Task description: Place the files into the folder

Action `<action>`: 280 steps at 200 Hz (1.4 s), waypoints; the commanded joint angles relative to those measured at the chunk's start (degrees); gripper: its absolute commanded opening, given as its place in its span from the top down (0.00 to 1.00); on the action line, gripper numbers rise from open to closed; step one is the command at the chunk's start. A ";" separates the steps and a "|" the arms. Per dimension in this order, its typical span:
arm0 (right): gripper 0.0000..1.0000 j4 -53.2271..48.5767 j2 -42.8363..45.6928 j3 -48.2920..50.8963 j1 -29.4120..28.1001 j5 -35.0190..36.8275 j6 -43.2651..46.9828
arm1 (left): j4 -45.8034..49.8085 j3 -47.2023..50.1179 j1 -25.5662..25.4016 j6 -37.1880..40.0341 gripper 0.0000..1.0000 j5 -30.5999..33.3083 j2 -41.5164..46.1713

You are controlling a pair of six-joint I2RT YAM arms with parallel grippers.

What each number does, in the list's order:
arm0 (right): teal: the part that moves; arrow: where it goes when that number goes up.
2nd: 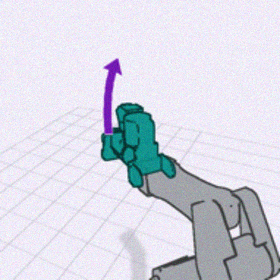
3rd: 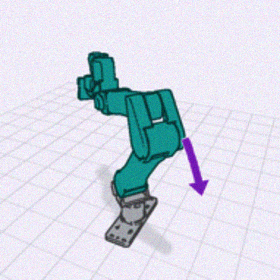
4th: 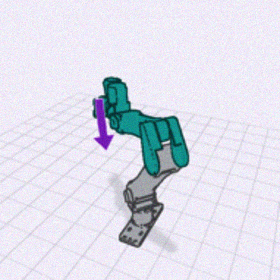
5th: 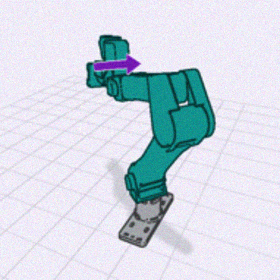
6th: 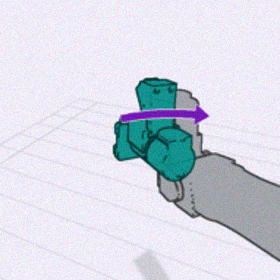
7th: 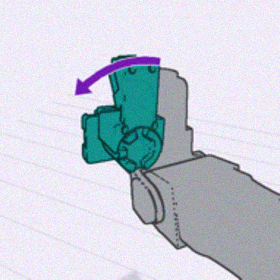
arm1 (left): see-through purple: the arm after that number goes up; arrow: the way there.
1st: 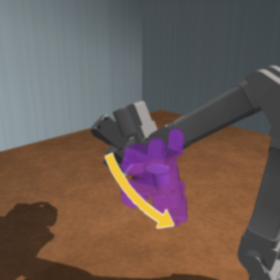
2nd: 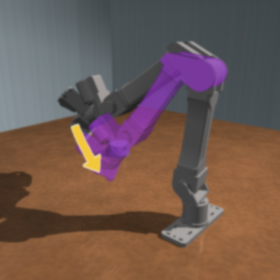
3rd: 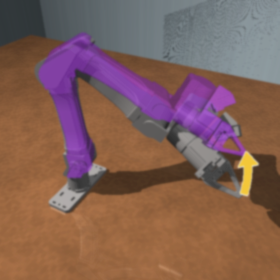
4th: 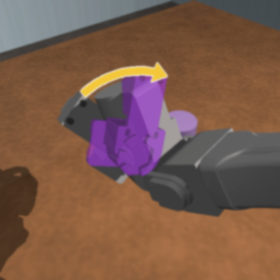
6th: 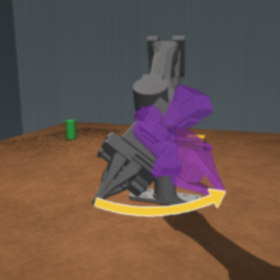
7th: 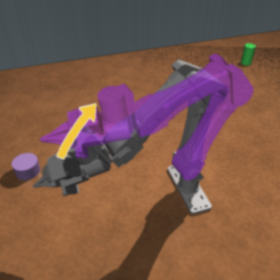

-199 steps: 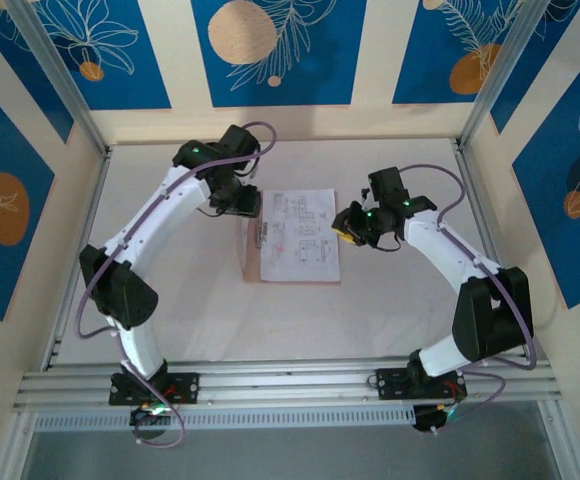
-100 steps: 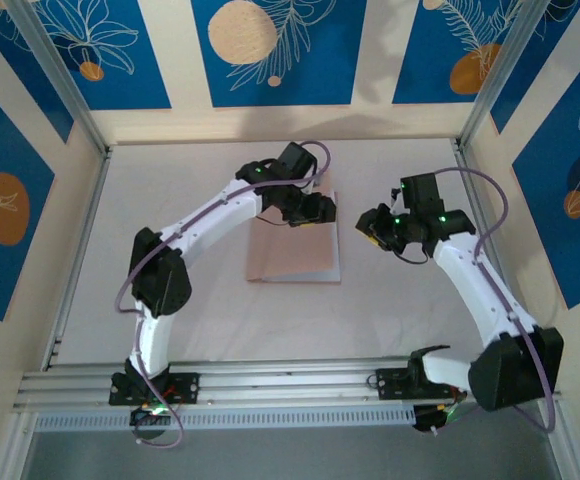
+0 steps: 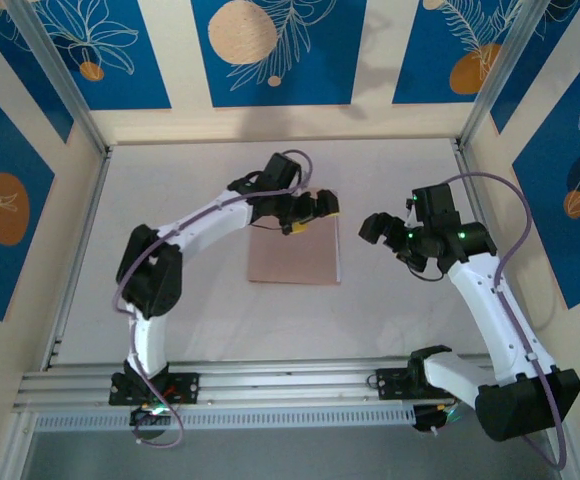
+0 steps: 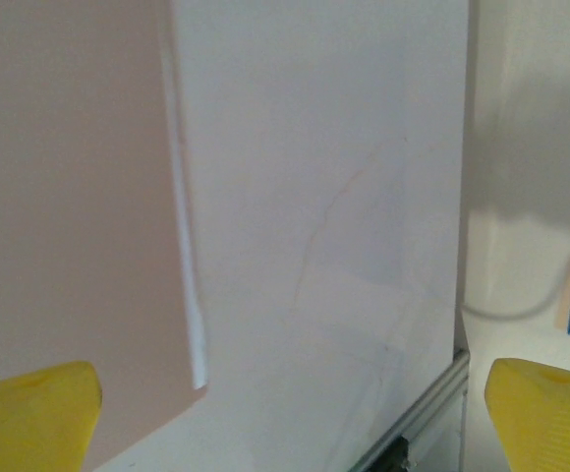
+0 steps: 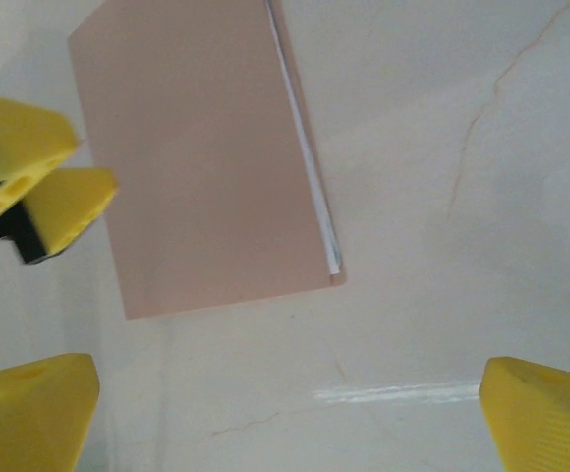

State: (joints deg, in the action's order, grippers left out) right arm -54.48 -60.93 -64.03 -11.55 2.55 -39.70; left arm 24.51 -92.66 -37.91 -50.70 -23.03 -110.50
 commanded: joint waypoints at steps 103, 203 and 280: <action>0.01 53.80 -2.45 30.92 2.29 26.02 27.20 | 11.36 33.02 5.43 10.06 0.00 46.51 41.46; 0.01 88.16 -25.23 33.49 9.17 10.20 33.74 | 5.24 47.49 5.40 23.06 0.00 69.04 50.70; 0.01 101.18 -26.20 40.63 10.84 7.05 32.94 | -21.17 62.11 9.79 42.95 0.00 73.30 53.98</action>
State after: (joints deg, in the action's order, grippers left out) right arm 43.31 -87.33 -22.17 -0.43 10.24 -7.49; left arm 16.86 -34.41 -31.66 -16.71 48.21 -58.30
